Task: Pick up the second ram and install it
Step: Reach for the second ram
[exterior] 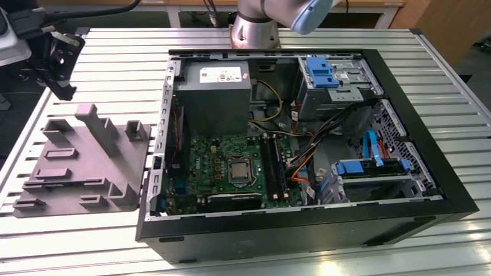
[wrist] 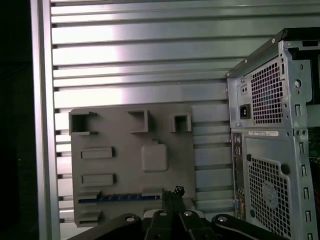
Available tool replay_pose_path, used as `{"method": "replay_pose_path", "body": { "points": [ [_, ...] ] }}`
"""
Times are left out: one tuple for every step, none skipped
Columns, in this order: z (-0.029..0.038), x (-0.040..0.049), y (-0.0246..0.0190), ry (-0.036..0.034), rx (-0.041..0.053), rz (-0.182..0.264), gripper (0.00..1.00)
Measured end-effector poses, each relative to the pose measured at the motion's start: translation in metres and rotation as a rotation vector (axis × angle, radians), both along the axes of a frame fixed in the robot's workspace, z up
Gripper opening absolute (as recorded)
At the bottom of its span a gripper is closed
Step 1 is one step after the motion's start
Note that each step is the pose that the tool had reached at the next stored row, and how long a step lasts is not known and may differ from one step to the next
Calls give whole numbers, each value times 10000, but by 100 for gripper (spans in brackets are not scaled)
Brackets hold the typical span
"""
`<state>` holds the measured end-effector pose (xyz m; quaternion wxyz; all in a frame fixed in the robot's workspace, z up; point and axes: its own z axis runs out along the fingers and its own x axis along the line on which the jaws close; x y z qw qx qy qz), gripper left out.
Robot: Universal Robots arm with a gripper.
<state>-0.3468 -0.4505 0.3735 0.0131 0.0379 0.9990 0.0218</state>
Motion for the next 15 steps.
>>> {"method": "replay_pose_path", "body": {
  "points": [
    [-1, -6, -1, 0, 0, 0, 11],
    [-2, -13, -2, 1, 0, -2, 11],
    [-4, -19, -3, 1, -1, -1, 11],
    [-5, -25, -3, 0, 0, 0, 11],
    [-5, -29, -4, 1, 0, 0, 11],
    [-6, -34, -4, 0, 0, 0, 11],
    [-7, -40, -5, 0, 0, 0, 11],
    [-7, -46, -5, 1, -1, -1, 11],
    [-8, -51, -5, 1, -1, 0, 11],
    [-9, -56, -6, 1, 0, 0, 11],
    [-10, -61, -6, 1, -1, -1, 11],
    [-11, -66, -6, 1, 0, -1, 11],
    [-12, -71, -6, 1, 0, -1, 11],
    [-14, -76, -6, 0, 0, -1, 11],
    [-15, -81, -6, 1, 0, 0, 11]
  ]
}}
